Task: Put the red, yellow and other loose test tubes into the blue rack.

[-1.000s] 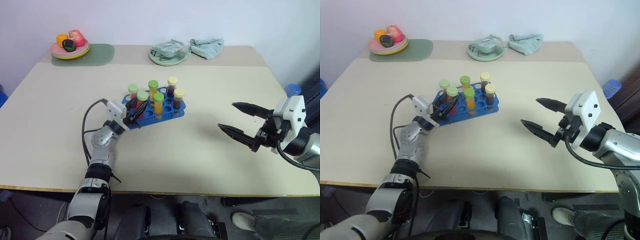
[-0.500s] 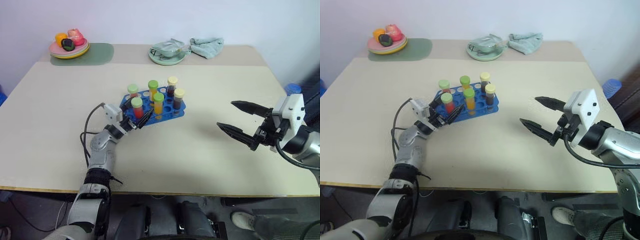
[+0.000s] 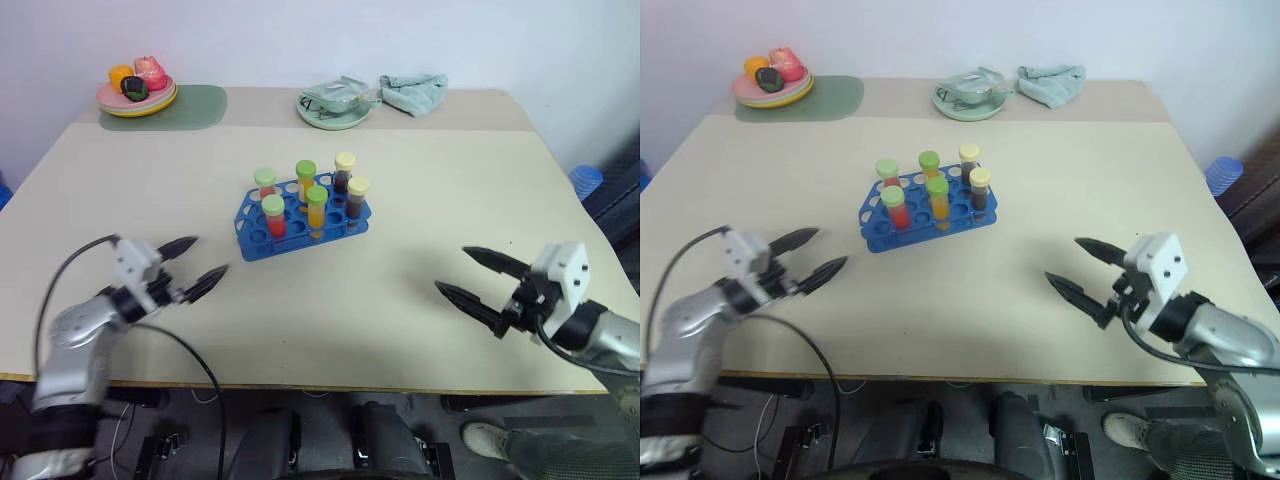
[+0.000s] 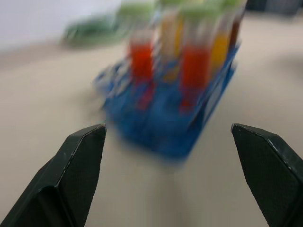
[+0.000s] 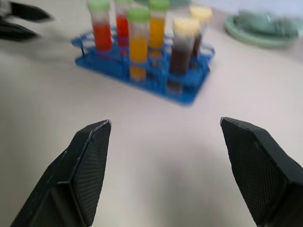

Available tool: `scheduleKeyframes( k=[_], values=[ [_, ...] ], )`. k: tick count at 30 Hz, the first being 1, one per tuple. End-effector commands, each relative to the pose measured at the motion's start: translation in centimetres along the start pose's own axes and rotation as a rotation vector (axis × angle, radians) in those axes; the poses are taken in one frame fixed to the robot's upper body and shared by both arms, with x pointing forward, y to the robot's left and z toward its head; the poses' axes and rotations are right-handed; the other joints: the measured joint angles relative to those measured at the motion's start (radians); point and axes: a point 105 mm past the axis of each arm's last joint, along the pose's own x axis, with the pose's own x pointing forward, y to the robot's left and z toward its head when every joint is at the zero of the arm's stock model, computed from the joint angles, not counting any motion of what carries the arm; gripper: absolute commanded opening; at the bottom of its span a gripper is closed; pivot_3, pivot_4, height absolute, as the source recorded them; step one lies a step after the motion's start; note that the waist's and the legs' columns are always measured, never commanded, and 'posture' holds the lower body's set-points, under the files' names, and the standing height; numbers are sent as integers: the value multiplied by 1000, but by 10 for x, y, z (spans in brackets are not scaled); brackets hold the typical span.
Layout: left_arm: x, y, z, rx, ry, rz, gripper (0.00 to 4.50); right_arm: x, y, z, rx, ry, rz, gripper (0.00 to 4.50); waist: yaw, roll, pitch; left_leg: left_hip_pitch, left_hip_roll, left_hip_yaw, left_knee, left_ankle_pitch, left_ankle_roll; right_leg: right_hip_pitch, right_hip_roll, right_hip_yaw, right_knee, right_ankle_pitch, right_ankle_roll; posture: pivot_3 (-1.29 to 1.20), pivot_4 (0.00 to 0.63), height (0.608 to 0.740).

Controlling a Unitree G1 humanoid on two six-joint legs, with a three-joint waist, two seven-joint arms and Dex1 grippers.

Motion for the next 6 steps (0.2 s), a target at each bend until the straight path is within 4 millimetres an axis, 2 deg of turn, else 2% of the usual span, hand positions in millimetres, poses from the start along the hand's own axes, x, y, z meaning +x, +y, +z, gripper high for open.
scheduleKeyframes(
  k=[1, 6],
  values=[
    [-21, 7, 11, 18, 2, -3, 4311, -17, -6, 5, -50, -14, -55, 3781, 2, 0, 0, 0, 0, 0, 0, 0, 0, 0, 0, 0, 0, 0, 0, 0, 150, 740],
    [-32, 12, 8, 11, 45, -16, 4311, -29, -10, 0, -48, -1, -83, 3781, 3, 0, 0, 0, 0, 0, 0, 0, 0, 1, 0, 0, 0, 0, 0, 0, 150, 740]
  ],
)
